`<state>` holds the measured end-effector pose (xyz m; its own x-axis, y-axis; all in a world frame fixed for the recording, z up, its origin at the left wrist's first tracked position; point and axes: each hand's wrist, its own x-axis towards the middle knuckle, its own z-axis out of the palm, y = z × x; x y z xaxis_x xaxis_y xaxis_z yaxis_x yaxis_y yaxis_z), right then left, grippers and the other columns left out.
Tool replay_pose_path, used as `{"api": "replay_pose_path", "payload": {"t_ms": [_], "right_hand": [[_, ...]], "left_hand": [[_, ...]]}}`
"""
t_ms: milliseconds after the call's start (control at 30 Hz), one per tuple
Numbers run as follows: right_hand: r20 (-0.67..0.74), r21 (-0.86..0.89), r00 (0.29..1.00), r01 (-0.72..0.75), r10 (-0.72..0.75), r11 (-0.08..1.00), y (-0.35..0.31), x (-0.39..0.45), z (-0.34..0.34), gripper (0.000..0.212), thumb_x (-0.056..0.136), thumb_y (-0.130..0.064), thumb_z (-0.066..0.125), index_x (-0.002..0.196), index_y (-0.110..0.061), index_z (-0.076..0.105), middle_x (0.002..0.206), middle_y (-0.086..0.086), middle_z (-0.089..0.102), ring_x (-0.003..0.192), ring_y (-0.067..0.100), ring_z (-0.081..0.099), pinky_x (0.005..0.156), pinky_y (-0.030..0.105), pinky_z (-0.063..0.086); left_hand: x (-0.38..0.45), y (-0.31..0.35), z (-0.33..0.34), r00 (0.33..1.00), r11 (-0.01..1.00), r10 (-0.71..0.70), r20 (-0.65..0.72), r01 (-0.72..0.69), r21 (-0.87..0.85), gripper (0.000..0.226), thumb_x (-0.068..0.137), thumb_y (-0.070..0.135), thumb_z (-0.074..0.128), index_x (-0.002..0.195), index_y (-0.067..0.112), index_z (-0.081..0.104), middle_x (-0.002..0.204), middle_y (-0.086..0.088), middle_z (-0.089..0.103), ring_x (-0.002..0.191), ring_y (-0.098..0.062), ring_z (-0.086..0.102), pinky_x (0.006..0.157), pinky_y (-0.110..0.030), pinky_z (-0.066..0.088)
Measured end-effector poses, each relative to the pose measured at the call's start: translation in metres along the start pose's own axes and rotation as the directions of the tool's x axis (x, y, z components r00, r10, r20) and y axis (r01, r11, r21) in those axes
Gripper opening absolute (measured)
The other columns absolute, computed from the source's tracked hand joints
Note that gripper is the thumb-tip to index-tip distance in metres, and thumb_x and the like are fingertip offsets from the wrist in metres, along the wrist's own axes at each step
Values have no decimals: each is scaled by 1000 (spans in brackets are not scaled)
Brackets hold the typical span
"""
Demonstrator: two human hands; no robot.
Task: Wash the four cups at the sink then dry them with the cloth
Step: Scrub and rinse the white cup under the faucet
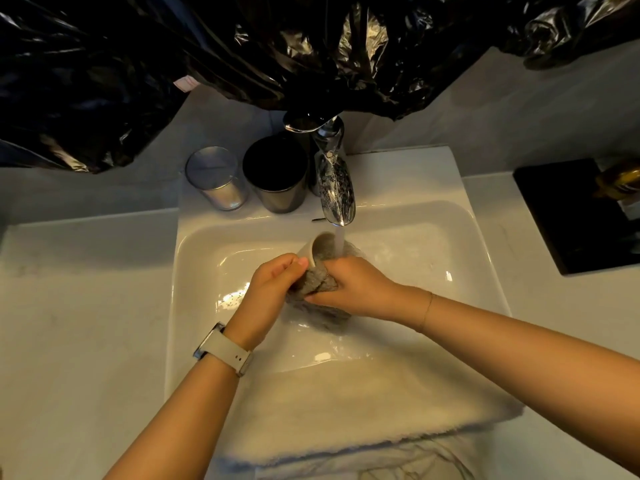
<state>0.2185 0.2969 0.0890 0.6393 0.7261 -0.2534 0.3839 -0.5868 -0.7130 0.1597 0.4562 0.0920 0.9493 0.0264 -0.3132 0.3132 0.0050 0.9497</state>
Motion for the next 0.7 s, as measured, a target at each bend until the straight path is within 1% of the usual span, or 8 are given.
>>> {"api": "replay_pose_path", "payload": {"t_ms": [100,167,233,300,367,533,600,700], "right_hand": [[109,-260,988,136,-111,956,6,-7,-5,25,84,-27,69,91,-4,63,91,11,67,84,31,61,73,38,47],[173,-368,958,280,-230,887,9,-12,-14,8,78,-12,61,81,-4,59,84,12,65,78,33,59,68,35,43],[234,-443,929,364,-286,819,12,-15,-21,15,75,-10,55,87,-6,63,88,10,67,81,32,60,69,35,46],[215,-494,935,354,-283,794,12,-17,-23,13,80,-18,62,89,-8,64,86,9,67,78,32,62,61,35,47],[132,-479,955,295,-264,827,9,-21,-17,22,81,-31,69,82,-9,63,80,10,67,70,33,62,53,30,37],[-133,-290,991,-44,5,956,-14,-19,9,36,87,-52,60,94,-18,69,94,5,71,88,26,64,61,30,37],[-164,-244,986,-56,16,968,-14,-21,15,38,88,-52,59,97,-16,69,94,8,71,88,28,64,63,31,39],[-11,-255,994,103,-110,961,-1,-27,8,42,87,-50,58,93,-10,66,95,9,70,90,29,62,73,35,48]], "left_hand": [[5,6,-13,993,992,-99,64,104,-74,50,100,13,49,52,24,52,55,9,36,54,-6,35,58,-25,29],[8,13,-21,982,983,-151,117,162,-91,56,99,10,48,45,25,49,53,11,30,52,-6,29,56,-25,24],[9,19,-23,971,976,-176,165,193,-97,52,97,11,50,47,25,48,55,8,29,52,-7,29,56,-26,23],[9,20,-21,972,978,-171,163,187,-90,45,98,12,50,54,20,47,56,7,30,54,-8,30,60,-28,25],[8,16,-16,982,986,-132,131,144,-82,37,98,16,54,62,12,45,59,6,30,58,-9,30,61,-29,26],[-2,5,3,999,999,-36,25,36,-5,37,100,15,53,64,14,43,59,6,37,58,-7,35,55,-20,32],[-3,6,3,998,998,-55,36,54,14,35,99,15,52,65,13,46,60,4,40,59,-8,39,55,-20,34],[-3,11,-7,986,990,-140,95,142,-17,35,98,18,55,64,12,52,60,2,40,59,-10,39,60,-25,33]]}}
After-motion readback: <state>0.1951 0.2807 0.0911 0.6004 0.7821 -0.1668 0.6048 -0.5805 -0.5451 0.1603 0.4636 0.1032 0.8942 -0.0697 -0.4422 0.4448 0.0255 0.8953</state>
